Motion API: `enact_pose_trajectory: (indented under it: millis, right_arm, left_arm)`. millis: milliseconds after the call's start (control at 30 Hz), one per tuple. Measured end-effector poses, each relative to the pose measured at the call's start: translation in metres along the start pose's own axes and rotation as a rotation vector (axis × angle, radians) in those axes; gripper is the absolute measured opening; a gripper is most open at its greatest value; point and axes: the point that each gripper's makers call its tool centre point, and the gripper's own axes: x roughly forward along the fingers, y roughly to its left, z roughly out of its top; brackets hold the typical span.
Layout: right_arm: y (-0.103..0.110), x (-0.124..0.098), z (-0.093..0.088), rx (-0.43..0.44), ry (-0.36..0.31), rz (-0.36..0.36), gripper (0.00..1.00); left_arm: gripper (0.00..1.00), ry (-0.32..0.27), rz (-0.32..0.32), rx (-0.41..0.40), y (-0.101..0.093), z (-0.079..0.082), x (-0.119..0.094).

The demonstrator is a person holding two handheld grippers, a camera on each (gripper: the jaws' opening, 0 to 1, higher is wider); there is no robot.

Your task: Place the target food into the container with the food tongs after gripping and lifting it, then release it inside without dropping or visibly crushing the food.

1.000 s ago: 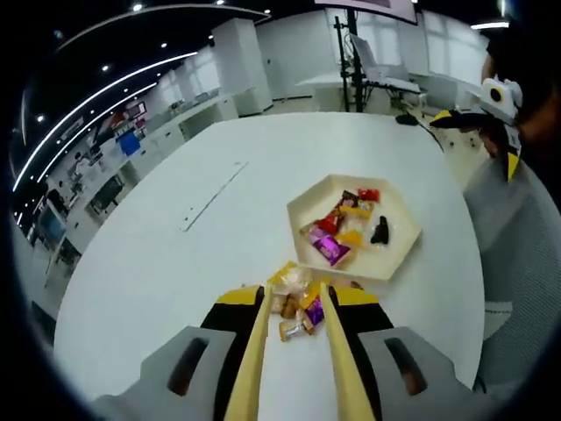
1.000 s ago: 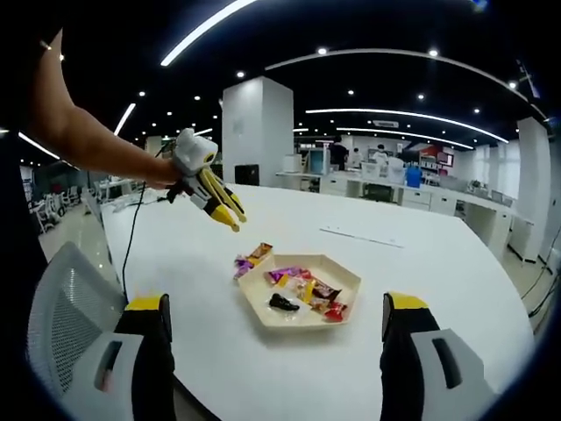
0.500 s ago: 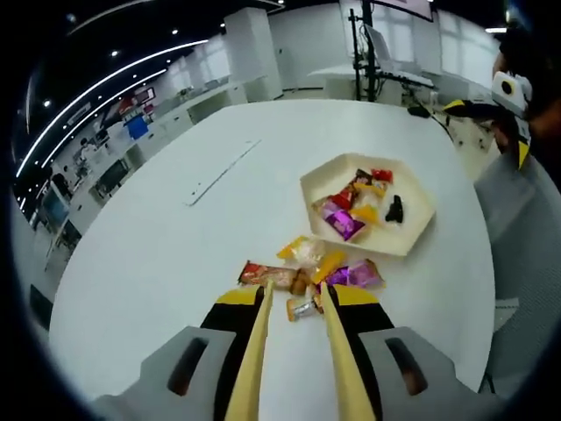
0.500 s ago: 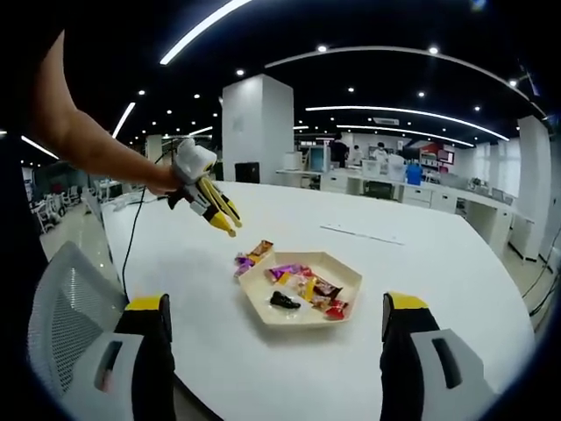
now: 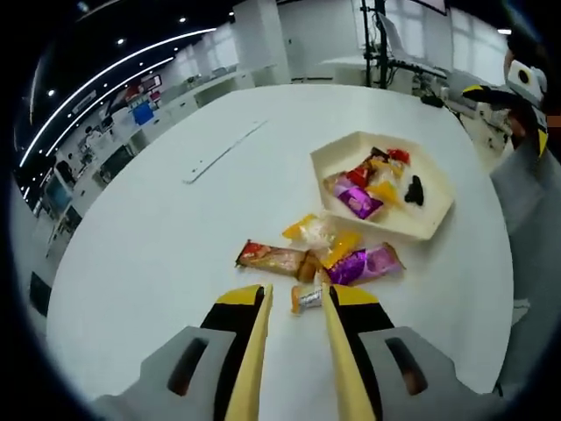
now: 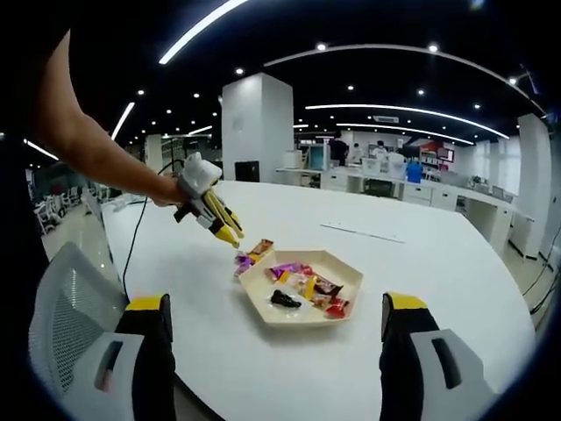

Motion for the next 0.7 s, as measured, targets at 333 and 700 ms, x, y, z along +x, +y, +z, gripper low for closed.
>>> enact_pose_trajectory:
  millis: [333,700]
  right_arm:
    - [0.000,0.000,0.001,0.003,-0.005,-0.001,0.98]
    - [-0.001,0.000,0.001,0.011,-0.006,0.000,0.97]
  left_arm:
    - [0.26,0.014,-0.019,-0.021,-0.008,-0.002,0.010]
    - [0.26,0.051,-0.032,-0.060,-0.012,-0.014,0.020]
